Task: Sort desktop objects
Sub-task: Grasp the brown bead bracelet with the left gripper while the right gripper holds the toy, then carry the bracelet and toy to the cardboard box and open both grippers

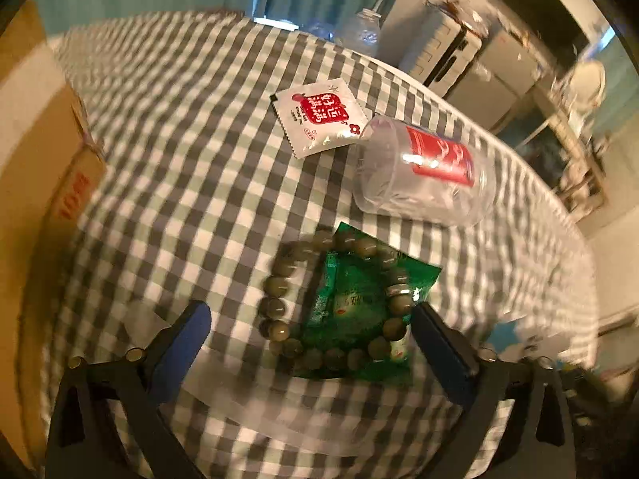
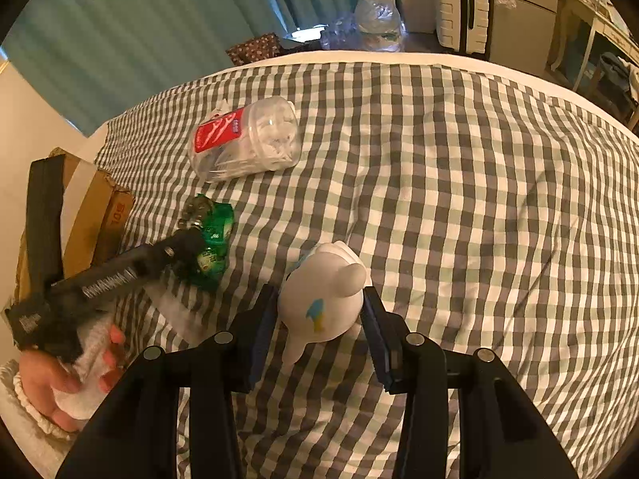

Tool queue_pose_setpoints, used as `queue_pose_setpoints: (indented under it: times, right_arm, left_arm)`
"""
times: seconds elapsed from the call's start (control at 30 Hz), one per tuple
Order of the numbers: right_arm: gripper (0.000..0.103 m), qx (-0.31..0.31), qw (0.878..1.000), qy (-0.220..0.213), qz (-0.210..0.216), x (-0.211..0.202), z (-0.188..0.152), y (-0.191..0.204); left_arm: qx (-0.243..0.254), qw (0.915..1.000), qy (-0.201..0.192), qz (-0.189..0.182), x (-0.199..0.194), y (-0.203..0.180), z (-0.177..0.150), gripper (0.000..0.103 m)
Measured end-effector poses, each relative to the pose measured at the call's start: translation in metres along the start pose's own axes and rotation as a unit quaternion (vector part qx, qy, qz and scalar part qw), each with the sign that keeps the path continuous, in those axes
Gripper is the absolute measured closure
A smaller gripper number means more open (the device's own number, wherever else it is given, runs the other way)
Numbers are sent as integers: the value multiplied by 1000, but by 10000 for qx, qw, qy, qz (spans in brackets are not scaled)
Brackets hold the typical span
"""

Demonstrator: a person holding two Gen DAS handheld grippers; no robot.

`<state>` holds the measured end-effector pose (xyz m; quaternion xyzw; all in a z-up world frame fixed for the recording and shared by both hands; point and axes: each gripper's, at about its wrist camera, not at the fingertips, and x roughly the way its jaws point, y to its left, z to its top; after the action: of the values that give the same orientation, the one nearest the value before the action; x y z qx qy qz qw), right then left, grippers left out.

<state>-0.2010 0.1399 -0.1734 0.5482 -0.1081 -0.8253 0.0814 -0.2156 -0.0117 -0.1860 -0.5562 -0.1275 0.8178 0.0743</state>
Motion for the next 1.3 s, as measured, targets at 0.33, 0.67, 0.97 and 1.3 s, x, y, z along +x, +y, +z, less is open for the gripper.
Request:
queue_pose_setpoints:
  times: [0.33,0.67,0.97,1.3]
  right_arm:
    - [61,-120,9999,9,-61,7,0,5]
    - [61,-105,9999,-114,43,-5,-1,7]
    - [61,-92,9986,-464,230,-41,-11,4]
    - [61,-561,9901,-1112,646,-103,-30,31]
  left_arm:
    - [438,9984,106,-331,-3,-13,-3,76]
    - [390,9984,-104,-401,-26,-5,-6,92]
    - [494,9963,-420,-566,-73,-19,-14,92]
    - [979,9911,-792,-422,-149,-33,-25,92]
